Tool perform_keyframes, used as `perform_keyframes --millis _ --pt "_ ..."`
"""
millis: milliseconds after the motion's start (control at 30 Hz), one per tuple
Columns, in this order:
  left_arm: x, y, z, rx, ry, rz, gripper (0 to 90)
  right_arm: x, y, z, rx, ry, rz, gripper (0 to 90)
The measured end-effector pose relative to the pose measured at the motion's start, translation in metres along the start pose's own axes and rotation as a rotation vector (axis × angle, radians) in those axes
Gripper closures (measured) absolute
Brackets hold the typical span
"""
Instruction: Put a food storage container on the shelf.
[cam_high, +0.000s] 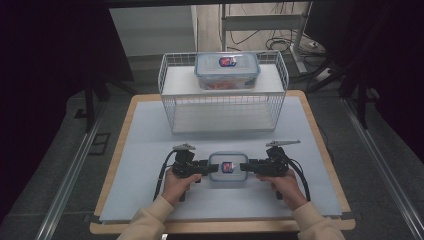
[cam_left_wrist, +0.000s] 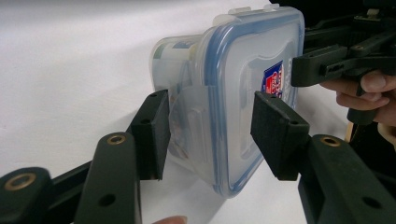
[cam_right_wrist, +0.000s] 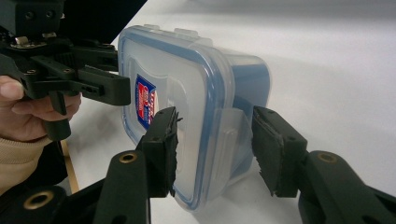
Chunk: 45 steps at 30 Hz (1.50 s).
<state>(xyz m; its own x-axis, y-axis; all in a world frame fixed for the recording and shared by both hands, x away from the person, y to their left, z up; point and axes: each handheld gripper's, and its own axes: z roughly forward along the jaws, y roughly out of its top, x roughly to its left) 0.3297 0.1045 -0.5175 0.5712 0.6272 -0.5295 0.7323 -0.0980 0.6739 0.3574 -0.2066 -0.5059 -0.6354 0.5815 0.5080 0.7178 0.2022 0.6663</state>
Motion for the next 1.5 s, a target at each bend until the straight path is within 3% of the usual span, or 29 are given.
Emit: perform_keyframes --millis 600,1100,1500 --pt "-0.006 0.006 -0.006 -0.020 0.002 0.024 49.0 0.006 0.004 -0.006 -0.024 -0.009 -0.033 52.0" --pt "-0.012 0.023 -0.014 -0.042 -0.004 0.054 48.9 0.016 0.017 -0.017 -0.066 -0.024 -0.068 52.1" --pt "-0.016 0.044 -0.025 -0.067 -0.005 0.067 48.9 0.024 0.039 -0.024 -0.096 -0.025 -0.091 52.1"
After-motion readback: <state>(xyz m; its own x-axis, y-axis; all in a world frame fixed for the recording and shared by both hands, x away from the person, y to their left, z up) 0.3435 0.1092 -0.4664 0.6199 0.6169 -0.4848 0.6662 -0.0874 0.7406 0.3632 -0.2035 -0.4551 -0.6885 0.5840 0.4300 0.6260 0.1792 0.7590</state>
